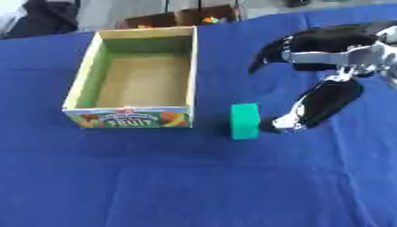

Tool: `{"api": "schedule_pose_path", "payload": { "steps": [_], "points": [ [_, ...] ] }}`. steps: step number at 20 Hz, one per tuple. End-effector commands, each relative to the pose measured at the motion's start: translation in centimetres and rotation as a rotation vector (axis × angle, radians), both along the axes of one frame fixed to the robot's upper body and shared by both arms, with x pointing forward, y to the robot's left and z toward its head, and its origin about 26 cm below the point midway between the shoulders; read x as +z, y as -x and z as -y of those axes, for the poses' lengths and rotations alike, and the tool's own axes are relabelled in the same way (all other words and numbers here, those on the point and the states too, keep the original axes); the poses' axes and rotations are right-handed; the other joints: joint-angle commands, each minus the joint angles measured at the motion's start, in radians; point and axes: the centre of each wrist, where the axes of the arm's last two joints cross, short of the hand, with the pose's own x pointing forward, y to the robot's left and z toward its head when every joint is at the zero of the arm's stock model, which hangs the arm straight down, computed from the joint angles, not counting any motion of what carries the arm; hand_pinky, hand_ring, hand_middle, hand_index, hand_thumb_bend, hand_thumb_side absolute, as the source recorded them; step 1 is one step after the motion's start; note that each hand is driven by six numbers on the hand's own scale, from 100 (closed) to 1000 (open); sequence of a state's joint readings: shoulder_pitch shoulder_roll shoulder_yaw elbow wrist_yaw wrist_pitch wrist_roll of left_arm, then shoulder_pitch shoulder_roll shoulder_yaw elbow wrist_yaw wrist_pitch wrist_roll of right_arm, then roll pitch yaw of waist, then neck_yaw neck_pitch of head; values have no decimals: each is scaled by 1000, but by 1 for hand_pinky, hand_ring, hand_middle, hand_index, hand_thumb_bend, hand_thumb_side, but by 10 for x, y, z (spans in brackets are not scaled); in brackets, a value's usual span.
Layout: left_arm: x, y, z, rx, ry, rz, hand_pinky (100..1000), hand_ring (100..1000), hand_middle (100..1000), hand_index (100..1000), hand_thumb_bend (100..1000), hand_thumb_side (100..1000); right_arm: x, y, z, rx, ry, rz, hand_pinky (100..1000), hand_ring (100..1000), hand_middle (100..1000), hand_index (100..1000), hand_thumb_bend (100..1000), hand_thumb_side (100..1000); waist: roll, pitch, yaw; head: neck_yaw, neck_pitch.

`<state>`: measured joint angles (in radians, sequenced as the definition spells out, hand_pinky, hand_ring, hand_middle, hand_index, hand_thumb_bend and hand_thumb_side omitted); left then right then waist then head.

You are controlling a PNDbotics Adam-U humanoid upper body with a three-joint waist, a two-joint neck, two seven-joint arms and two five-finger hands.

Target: Pick up objects on the table and place them in the box.

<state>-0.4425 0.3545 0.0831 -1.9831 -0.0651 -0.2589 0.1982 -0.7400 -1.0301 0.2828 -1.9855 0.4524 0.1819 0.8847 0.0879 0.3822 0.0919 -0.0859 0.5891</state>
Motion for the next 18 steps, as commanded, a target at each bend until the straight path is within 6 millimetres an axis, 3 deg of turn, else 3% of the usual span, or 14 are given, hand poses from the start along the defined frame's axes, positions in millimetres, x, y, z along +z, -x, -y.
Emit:
{"api": "schedule_pose_path", "payload": {
  "steps": [1, 4, 7, 11, 18],
  "points": [
    [8, 3, 2, -15, -10, 31, 848, 987, 975, 1000, 112, 1000, 9, 5, -3, 0, 10, 36, 865, 962, 912, 969, 492, 564, -4, -18, 1, 12, 7],
    [8, 3, 3, -19, -10, 32, 849, 987, 975, 1000, 111, 1000, 7, 4, -5, -1, 15, 27, 867, 963, 913, 970, 496, 560, -4, -21, 2, 29, 39],
    [8, 3, 3, -20, -11, 32, 849, 987, 976, 1000, 111, 1000, 6, 4, -6, -5, 17, 22, 868, 964, 915, 972, 498, 563, -7, -24, 6, 30, 50],
    [8, 3, 4, -23, -11, 32, 849, 987, 976, 1000, 111, 1000, 4, 3, -9, -18, 19, 25, 870, 964, 917, 974, 504, 562, -12, -29, 10, 18, 47],
    [9, 2, 5, -32, -15, 34, 850, 987, 976, 1000, 106, 1000, -1, 2, -15, -40, 24, 30, 870, 963, 914, 974, 493, 564, -21, -32, 18, -19, 12]
  ]
}}
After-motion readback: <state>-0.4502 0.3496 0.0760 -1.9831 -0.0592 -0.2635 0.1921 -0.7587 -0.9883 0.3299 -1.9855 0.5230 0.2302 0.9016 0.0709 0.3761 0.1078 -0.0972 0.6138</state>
